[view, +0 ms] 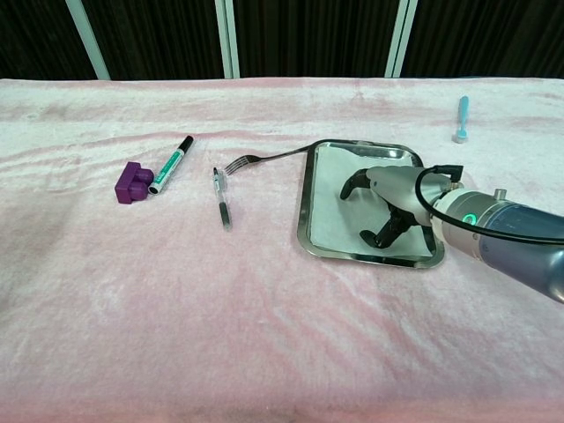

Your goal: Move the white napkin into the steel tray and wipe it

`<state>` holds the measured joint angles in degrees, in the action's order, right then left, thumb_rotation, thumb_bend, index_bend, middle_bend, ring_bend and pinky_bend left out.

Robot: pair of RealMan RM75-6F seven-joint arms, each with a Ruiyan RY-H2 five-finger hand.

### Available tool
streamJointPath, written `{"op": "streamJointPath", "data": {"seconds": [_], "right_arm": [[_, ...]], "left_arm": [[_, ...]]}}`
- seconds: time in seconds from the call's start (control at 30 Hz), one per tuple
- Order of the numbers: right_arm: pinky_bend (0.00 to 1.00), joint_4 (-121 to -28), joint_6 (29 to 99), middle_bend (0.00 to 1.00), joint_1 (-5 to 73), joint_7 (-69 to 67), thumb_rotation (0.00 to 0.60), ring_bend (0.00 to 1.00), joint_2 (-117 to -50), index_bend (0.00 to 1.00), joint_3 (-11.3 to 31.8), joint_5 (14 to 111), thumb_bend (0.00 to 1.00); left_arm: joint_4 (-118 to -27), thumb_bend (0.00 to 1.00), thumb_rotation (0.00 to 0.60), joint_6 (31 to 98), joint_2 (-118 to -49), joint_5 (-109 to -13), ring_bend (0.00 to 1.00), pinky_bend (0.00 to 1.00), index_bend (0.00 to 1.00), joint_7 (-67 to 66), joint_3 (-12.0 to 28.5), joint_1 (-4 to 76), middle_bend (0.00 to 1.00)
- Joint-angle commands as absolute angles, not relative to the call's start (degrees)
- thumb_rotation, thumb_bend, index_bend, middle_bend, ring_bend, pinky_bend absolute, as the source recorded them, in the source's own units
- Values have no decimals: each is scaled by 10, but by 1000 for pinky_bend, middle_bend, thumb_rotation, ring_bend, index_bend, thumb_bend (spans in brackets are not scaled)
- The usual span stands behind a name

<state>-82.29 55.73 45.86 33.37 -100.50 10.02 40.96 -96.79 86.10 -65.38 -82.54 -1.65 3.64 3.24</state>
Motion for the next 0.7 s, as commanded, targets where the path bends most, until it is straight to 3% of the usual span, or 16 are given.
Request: {"op": "streamJointPath", "data": {"seconds": [0.03, 0.47, 0.7], "right_arm": [[165, -824, 561, 78, 457, 331, 600, 107, -1004, 232, 101, 414, 335], [165, -859, 594, 78, 444, 317, 600, 107, -981, 232, 108, 446, 335], [165, -945, 656, 73, 388, 287, 600, 103, -867, 232, 75, 530, 316]], "left_arm": [[-970, 407, 600, 860, -653, -825, 0, 0, 91, -19, 37, 33, 29], [-966, 407, 600, 861, -654, -824, 0, 0, 91, -17, 37, 32, 29], [-964, 407, 600, 868, -654, -828, 0, 0, 91, -13, 38, 31, 29]]}}
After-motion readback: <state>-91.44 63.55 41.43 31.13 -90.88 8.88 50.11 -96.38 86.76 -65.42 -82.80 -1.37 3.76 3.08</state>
